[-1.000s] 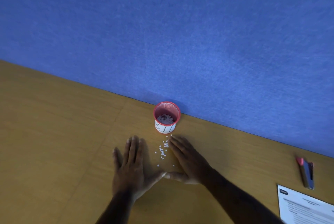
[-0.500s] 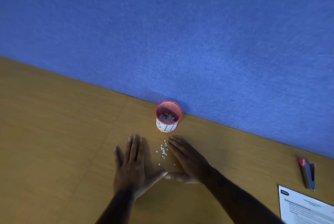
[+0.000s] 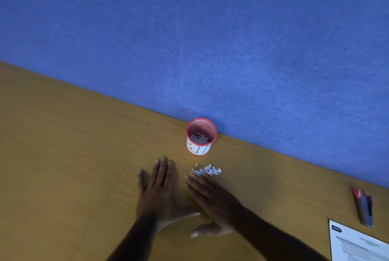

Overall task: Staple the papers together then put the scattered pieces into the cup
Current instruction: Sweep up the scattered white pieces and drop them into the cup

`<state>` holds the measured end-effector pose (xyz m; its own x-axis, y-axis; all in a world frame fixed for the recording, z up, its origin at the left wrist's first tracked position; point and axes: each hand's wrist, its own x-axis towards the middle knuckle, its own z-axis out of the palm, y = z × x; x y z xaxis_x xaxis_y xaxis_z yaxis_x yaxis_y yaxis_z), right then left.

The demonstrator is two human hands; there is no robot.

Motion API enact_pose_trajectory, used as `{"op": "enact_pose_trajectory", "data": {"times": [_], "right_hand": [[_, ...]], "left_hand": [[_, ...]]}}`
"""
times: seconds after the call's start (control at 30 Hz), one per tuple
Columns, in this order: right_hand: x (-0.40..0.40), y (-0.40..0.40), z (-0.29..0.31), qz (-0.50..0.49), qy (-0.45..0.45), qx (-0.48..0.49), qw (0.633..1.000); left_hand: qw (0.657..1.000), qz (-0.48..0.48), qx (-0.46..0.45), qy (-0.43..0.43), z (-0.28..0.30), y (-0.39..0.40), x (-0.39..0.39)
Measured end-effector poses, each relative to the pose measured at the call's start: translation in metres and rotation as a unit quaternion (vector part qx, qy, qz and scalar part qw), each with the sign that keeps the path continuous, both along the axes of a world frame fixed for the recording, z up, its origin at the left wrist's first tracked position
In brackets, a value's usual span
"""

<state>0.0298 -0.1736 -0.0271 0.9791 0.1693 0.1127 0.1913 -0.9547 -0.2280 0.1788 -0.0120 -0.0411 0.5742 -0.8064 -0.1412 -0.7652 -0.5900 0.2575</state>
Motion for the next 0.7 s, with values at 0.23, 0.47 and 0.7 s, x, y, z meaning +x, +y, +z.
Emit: {"op": "enact_pose_trajectory", "data": {"times": [0.23, 0.47, 0.7], "right_hand": [[0.008, 0.009, 0.001, 0.01, 0.116, -0.089, 0.989], [0.02, 0.013, 0.001, -0.077, 0.116, -0.078, 0.987], [0.024, 0.016, 0.003, -0.141, 0.123, -0.069, 0.98]], "left_hand": [[1.0, -0.015, -0.002, -0.007, 0.001, 0.001, 0.002], [1.0, -0.023, 0.001, -0.009, -0.001, 0.002, 0.003], [0.999, -0.026, 0.007, -0.017, -0.003, 0.004, 0.004]]}}
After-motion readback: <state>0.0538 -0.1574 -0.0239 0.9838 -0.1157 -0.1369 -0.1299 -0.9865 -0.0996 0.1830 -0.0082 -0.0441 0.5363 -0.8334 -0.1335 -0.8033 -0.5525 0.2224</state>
